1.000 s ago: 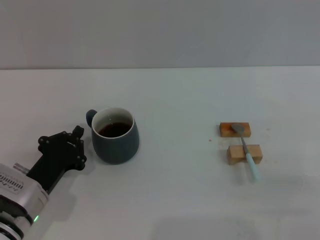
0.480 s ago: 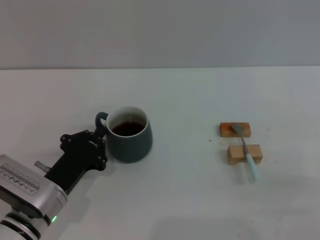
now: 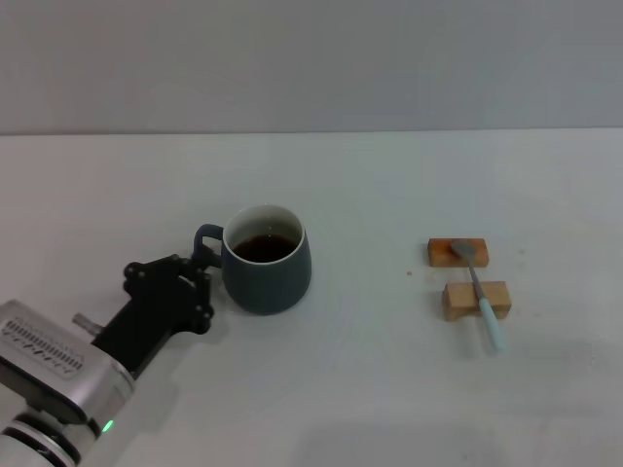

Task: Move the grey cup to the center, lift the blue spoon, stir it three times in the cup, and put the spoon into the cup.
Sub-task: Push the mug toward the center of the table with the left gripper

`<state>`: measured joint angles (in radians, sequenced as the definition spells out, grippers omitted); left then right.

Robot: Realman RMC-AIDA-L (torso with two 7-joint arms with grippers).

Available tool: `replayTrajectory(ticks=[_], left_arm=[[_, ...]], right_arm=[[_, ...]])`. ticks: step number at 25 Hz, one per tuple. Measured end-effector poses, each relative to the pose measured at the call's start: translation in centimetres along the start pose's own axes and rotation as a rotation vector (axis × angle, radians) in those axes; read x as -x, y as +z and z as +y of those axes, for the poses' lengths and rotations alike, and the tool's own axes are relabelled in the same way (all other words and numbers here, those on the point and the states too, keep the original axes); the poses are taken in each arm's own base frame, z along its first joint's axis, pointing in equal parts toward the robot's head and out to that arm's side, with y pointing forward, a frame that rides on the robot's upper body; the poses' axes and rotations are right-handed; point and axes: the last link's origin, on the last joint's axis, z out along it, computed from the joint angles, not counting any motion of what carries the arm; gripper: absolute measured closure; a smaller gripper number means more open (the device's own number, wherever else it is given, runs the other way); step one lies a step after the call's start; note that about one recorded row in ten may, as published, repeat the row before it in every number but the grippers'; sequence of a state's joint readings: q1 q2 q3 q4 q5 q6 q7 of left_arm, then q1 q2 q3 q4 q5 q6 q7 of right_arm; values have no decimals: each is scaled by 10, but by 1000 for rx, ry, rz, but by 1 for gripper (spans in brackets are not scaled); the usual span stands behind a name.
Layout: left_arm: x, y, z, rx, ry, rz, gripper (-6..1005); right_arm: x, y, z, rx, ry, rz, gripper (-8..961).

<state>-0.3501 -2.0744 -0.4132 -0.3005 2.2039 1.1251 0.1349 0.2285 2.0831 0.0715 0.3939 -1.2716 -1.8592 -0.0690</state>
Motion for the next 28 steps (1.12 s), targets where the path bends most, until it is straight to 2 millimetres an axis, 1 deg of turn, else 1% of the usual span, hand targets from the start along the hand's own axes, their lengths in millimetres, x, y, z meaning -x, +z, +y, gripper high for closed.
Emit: replayTrajectory(ticks=[4, 9, 12, 18, 22, 28], left_arm=[[5, -1, -8, -22, 12, -30, 998], [5, 2, -8, -19, 15, -37, 998], [0, 7, -1, 4, 7, -20, 998], [-4, 10, 6, 24, -6, -4, 998], [-8, 15, 18, 69, -14, 3, 998], [-10, 16, 23, 87, -19, 5, 998]], right_arm=[[0, 1, -1, 3, -7, -3, 251], [0, 3, -1, 6, -8, -5, 250], [0, 3, -1, 6, -8, -5, 249], [0, 4, -1, 5, -9, -6, 250], [0, 5, -1, 5, -9, -7, 250], [0, 7, 0, 8, -9, -12, 251]])
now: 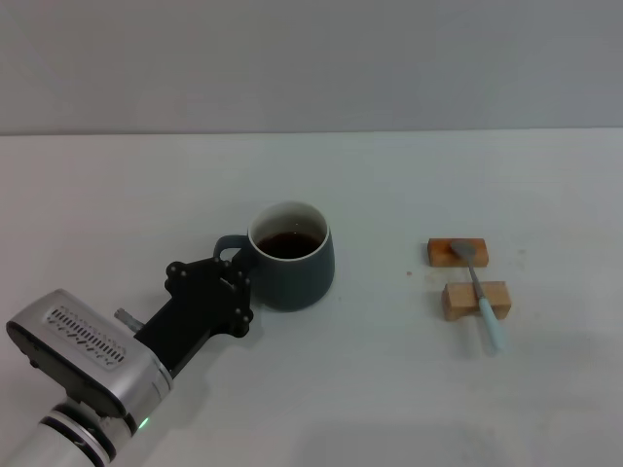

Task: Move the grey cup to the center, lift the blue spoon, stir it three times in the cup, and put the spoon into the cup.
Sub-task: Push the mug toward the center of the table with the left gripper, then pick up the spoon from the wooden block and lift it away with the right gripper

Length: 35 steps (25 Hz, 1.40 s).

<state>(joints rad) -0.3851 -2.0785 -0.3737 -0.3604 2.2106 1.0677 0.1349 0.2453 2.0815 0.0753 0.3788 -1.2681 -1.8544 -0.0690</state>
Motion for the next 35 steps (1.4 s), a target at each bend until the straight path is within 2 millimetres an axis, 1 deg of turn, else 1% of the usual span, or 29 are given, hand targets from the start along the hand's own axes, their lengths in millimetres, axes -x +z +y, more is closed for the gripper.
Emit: replayTrajectory(ticks=[5, 8, 13, 14, 16, 17, 18, 19, 20, 21, 23, 24, 26, 29, 35], left_arm=[[1, -2, 1, 2, -2, -3, 997], [4, -12, -3, -36, -15, 3, 997], [14, -44, -29, -217, -50, 13, 997], [17, -59, -40, -298, -63, 17, 997], [22, -79, -51, -387, -81, 22, 997], [23, -86, -55, -416, -96, 31, 997], [23, -86, -55, -416, -96, 31, 997], [25, -100, -60, -463, -139, 47, 997], [25, -100, -60, -463, -139, 47, 997], [26, -107, -64, -500, -177, 59, 997], [29, -117, -71, -553, -226, 68, 997], [33, -126, -76, -592, -250, 60, 997], [34, -129, -77, -600, -250, 55, 997], [36, -135, -77, -608, -239, 45, 899], [38, -137, -77, -602, -228, 35, 679]], right_arm=[[0, 2, 1, 2, 0, -4, 251], [0, 2, 1, 6, -1, -5, 250], [-1, 2, 3, 18, 2, 3, 250], [-2, 2, 4, 22, 3, 9, 250], [-3, 0, 6, 34, 9, 21, 251], [-4, -1, 8, 43, 13, 28, 251], [-4, -1, 8, 43, 13, 28, 251], [-6, -3, 13, 73, 24, 41, 251], [-6, -3, 13, 73, 24, 41, 251], [-6, -3, 15, 86, 28, 45, 251], [-7, -6, 24, 141, 44, 56, 250], [-7, -7, 27, 164, 48, 60, 250], [-7, -10, 33, 210, 60, 64, 250], [-8, -17, 40, 250, 85, 89, 251], [-12, -27, 48, 285, 111, 147, 251]])
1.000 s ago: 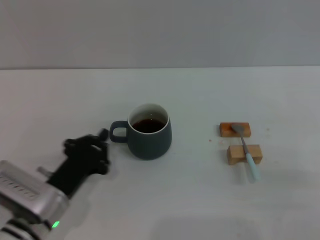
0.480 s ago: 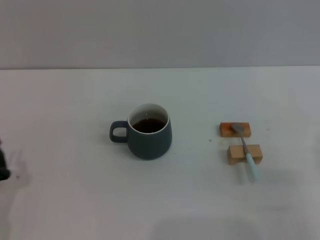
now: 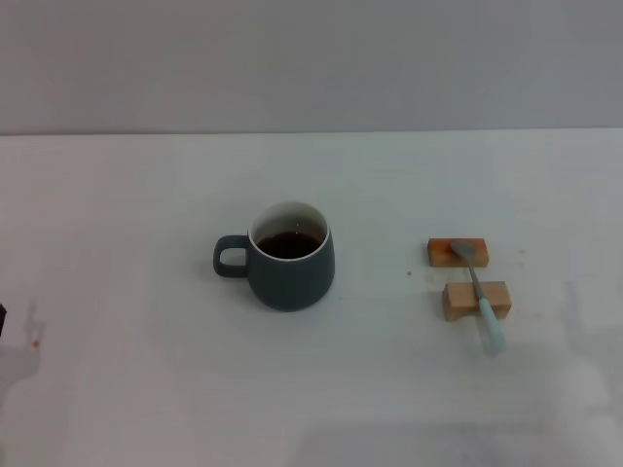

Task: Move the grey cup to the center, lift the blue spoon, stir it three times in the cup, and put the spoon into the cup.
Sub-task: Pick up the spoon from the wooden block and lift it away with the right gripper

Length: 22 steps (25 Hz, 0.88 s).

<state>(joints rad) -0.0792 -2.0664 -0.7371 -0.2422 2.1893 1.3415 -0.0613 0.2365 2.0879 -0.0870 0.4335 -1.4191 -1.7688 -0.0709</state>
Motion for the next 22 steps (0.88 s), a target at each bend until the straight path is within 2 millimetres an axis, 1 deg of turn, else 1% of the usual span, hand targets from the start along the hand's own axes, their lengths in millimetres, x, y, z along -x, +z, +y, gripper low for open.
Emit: replayTrajectory(ticks=[2, 4, 8, 9, 10, 14, 15, 18, 19, 22], left_arm=[[0, 0, 0, 1, 0, 3, 602], [-1, -1, -1, -1, 3, 6, 370], [0, -1, -2, -1, 5, 4, 185], [-1, -1, -2, 1, 6, 4, 139], [-1, -1, -2, 2, 6, 4, 139], [-1, 0, -1, 7, 9, 3, 139], [-1, 0, -1, 8, 9, 3, 139], [0, 0, -1, 10, 11, 1, 140], [0, 0, -1, 11, 13, -1, 140], [0, 0, -2, 11, 15, -2, 140]], right_arm=[[-3, -3, 2, 9, 6, 26, 251], [-6, -5, 4, 10, 13, 51, 250], [-14, -9, 9, 24, 28, 114, 250], [-19, -10, 12, 37, 35, 150, 250], [-19, -10, 12, 37, 35, 150, 250], [-30, -12, 25, 103, 57, 230, 249], [-30, -12, 25, 103, 57, 230, 249], [-34, -18, 34, 157, 67, 267, 250], [-35, -22, 38, 178, 73, 283, 250], [-35, -27, 40, 185, 74, 292, 250]])
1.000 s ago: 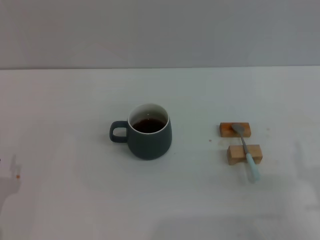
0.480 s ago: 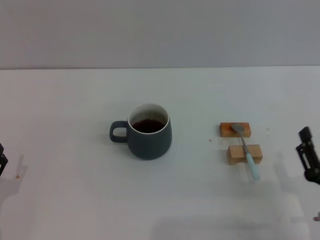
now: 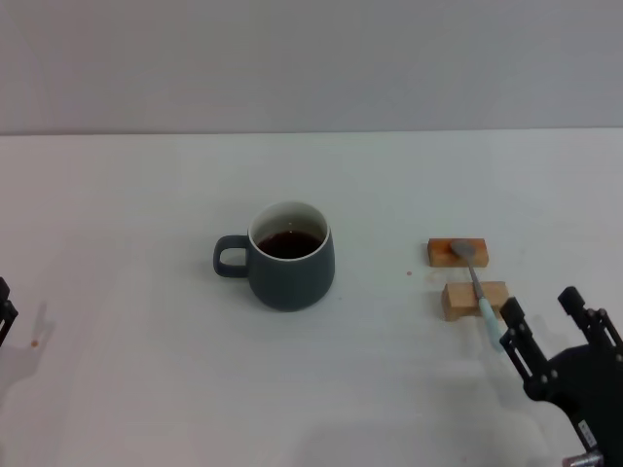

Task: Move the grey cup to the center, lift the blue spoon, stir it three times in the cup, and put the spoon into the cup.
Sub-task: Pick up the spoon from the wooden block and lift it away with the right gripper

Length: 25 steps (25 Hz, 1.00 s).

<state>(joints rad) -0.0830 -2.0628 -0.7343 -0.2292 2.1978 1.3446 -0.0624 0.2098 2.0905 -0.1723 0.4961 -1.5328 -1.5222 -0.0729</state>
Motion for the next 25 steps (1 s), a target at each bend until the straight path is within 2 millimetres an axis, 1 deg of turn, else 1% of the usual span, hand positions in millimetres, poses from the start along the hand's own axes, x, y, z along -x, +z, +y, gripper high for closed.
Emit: replayTrajectory(ticks=[2, 6, 12, 25], left_arm=[[1, -1, -1, -1, 3, -3, 141], [1, -1, -1, 1, 4, -5, 141], [2, -1, 1, 11, 6, -11, 141], [2, -2, 0, 19, 7, -9, 140]], right_arm=[[-2, -4, -1, -6, 0, 9, 250], [-5, -4, -2, -13, 0, 29, 250], [-13, -1, -5, -15, -6, 91, 251], [-19, 5, -7, -21, -5, 135, 250]])
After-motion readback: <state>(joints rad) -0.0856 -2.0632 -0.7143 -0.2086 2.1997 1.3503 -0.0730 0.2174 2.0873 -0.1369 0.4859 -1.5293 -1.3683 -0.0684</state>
